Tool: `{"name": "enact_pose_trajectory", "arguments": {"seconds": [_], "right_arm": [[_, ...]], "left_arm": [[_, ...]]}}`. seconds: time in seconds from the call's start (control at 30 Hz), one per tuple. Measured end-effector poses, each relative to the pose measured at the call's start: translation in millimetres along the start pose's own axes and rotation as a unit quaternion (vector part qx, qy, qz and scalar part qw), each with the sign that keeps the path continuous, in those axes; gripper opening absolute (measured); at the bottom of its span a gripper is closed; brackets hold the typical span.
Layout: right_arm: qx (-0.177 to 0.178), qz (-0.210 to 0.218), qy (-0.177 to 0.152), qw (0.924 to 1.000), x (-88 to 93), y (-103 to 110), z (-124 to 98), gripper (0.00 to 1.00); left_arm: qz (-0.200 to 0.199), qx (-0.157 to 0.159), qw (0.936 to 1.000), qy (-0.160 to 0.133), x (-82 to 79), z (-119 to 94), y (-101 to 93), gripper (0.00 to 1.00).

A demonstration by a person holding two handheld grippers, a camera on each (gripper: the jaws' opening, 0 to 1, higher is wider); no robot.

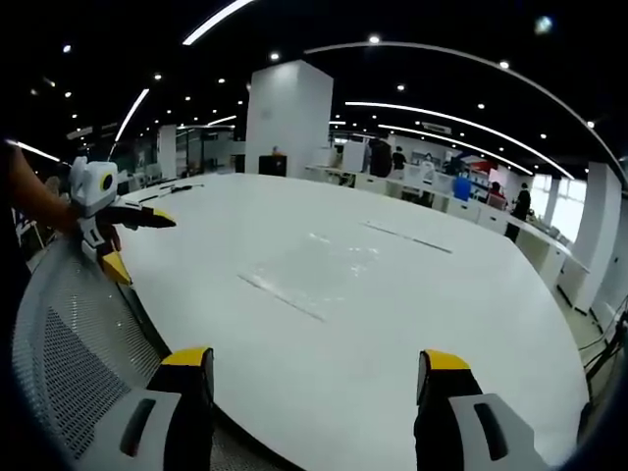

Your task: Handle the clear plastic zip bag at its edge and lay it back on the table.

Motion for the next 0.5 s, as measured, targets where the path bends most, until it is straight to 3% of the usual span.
{"name": "enact_pose_trajectory", "arguments": {"seconds": [0.5], "right_arm": [[0.001, 0.002, -0.002, 1.0, 0.2, -0.7, -0.5, 0.85]], "left_arm": [[-0.005, -0.004, 0.9999, 0.008, 2.8, 0.2, 4.9, 0.96]]}}
Point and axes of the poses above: the point that each gripper's makers call its tool centre point, and the gripper's own axes: z roughly forward along the fingers, y roughly to its left, x roughly out of its underside, the point moved 10 cm from there along -z, roughly backward along the fingers, and after that the axes turned 9 degrees about -x, right-handed, at the moved point
